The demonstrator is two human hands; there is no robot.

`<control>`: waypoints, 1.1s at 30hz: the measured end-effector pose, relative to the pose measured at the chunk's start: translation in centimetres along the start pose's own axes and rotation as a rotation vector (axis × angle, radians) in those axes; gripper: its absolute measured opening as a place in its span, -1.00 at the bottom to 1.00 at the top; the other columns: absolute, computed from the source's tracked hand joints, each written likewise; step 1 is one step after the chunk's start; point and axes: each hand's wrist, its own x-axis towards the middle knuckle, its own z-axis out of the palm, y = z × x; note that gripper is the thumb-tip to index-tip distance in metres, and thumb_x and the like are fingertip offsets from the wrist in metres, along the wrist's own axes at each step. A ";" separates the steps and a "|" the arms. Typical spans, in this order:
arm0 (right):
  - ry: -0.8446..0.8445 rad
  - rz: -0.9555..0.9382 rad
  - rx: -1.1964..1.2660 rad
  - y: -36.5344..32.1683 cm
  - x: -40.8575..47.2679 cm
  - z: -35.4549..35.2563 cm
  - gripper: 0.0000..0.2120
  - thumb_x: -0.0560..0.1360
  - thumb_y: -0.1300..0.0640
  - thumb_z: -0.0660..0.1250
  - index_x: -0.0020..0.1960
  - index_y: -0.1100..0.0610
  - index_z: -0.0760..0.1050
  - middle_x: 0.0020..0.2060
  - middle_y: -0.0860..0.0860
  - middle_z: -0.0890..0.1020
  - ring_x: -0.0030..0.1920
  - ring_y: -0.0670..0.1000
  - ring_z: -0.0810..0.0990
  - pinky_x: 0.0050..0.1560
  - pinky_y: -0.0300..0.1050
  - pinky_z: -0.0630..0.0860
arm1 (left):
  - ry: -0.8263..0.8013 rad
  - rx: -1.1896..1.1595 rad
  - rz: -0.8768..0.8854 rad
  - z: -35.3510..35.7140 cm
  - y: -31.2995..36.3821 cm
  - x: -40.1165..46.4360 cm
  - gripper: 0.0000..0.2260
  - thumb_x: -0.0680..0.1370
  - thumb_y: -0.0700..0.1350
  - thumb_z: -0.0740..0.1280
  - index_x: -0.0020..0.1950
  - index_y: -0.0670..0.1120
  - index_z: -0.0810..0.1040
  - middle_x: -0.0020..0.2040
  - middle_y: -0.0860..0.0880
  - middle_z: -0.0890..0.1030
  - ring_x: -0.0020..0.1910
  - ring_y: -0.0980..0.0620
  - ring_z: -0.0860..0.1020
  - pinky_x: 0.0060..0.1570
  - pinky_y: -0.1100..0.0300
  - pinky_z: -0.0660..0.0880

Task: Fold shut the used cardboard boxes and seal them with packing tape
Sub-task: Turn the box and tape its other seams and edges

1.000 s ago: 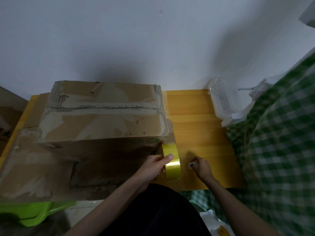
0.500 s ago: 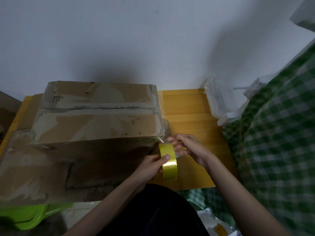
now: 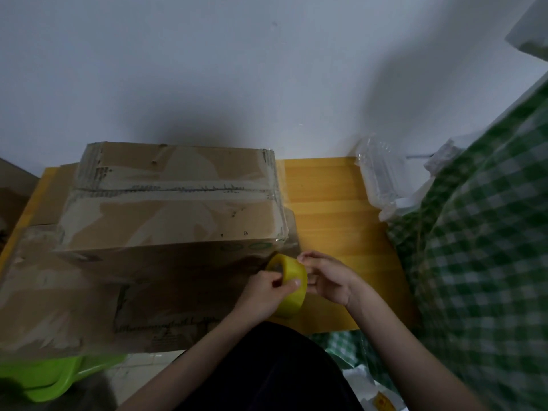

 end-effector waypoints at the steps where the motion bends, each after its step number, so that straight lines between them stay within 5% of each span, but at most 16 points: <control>1: -0.002 0.005 0.060 0.6 0.1 -0.2 -0.86 0.63 0.24 0.28 -0.11 0.11 0.48 -0.28 0.10 0.57 -0.30 0.05 0.57 -0.30 -0.09 0.63 | -0.003 0.073 0.007 0.1 0.1 0.1 -0.64 0.56 0.22 0.34 0.02 -0.06 0.70 -0.11 -0.04 0.70 -0.09 0.01 0.65 -0.08 0.07 0.55; 5: 0.055 -0.121 0.188 2.7 -0.1 -1.2 -0.82 0.64 0.23 0.26 -0.14 0.10 0.49 -0.28 0.12 0.52 -0.32 0.04 0.55 -0.31 -0.08 0.58 | 0.139 0.231 0.108 0.4 1.1 0.1 -0.61 0.52 0.25 0.36 -0.18 -0.08 0.60 -0.26 -0.02 0.63 -0.22 0.01 0.60 -0.21 0.07 0.50; 8: 0.150 -0.315 0.036 3.6 -1.4 -1.4 -0.83 0.59 0.19 0.36 -0.18 0.04 0.55 -0.17 0.15 0.47 -0.21 0.06 0.47 -0.20 -0.04 0.42 | 0.273 0.196 0.231 0.0 2.5 0.0 -0.74 0.51 0.17 0.42 0.02 0.01 0.53 -0.05 0.08 0.54 -0.09 0.11 0.53 -0.10 0.14 0.47; 11: 0.252 -0.533 -0.216 3.6 -3.3 -0.8 -0.86 0.56 0.26 0.38 -0.15 0.09 0.56 -0.14 -0.01 0.58 -0.03 -0.04 0.52 -0.01 -0.12 0.43 | 0.239 0.205 0.377 0.1 3.7 0.1 -0.75 0.54 0.05 0.44 0.17 0.01 0.58 0.03 0.11 0.46 -0.11 0.21 0.44 -0.09 0.25 0.45; 17: 0.279 -0.662 -0.267 3.0 -6.2 -0.1 -0.88 0.57 0.24 0.39 -0.01 0.03 0.58 -0.09 -0.01 0.59 0.00 -0.02 0.54 0.02 -0.09 0.44 | 0.284 0.175 0.534 0.2 5.3 0.0 -0.90 0.49 -0.08 0.51 -0.19 -0.05 0.65 -0.18 0.08 0.53 -0.16 0.17 0.47 -0.17 0.24 0.43; 20: 0.259 -0.616 -0.228 3.1 -7.1 -0.1 -0.40 0.57 0.25 0.39 0.46 -0.24 0.34 0.03 0.00 0.51 -0.10 0.03 0.52 -0.04 -0.05 0.49 | 0.356 0.153 0.541 0.0 5.5 0.0 -0.89 0.49 -0.18 0.49 -0.22 -0.05 0.64 -0.21 0.10 0.52 -0.18 0.19 0.46 -0.18 0.36 0.36; 22: 0.181 -0.592 -0.272 3.5 -7.3 -0.2 -0.24 0.57 0.26 0.39 0.56 -0.28 0.14 -0.04 0.05 0.48 -0.15 0.02 0.48 -0.10 -0.10 0.47 | 0.396 0.130 0.524 0.0 5.5 0.2 -0.90 0.49 -0.19 0.49 -0.21 -0.05 0.64 -0.22 0.09 0.53 -0.19 0.19 0.49 -0.16 0.37 0.39; 27: 0.251 -0.688 -0.351 5.0 -6.3 0.3 -0.49 0.58 0.26 0.37 0.38 -0.21 0.40 -0.26 0.09 0.44 -0.23 0.05 0.42 -0.20 -0.09 0.37 | 0.406 0.160 0.540 0.3 5.2 0.8 -0.89 0.49 -0.21 0.49 -0.20 -0.05 0.63 -0.21 0.09 0.54 -0.19 0.15 0.50 -0.13 0.19 0.47; 33: 0.340 -0.743 -0.372 4.3 -6.4 -0.2 -0.77 0.61 0.22 0.32 0.12 -0.11 0.47 -0.36 0.04 0.39 -0.35 -0.04 0.34 -0.34 -0.19 0.29 | 0.415 0.195 0.684 0.3 5.6 -0.1 -0.92 0.51 -0.22 0.47 -0.16 -0.08 0.62 -0.18 0.08 0.53 -0.14 0.12 0.47 -0.11 0.36 0.37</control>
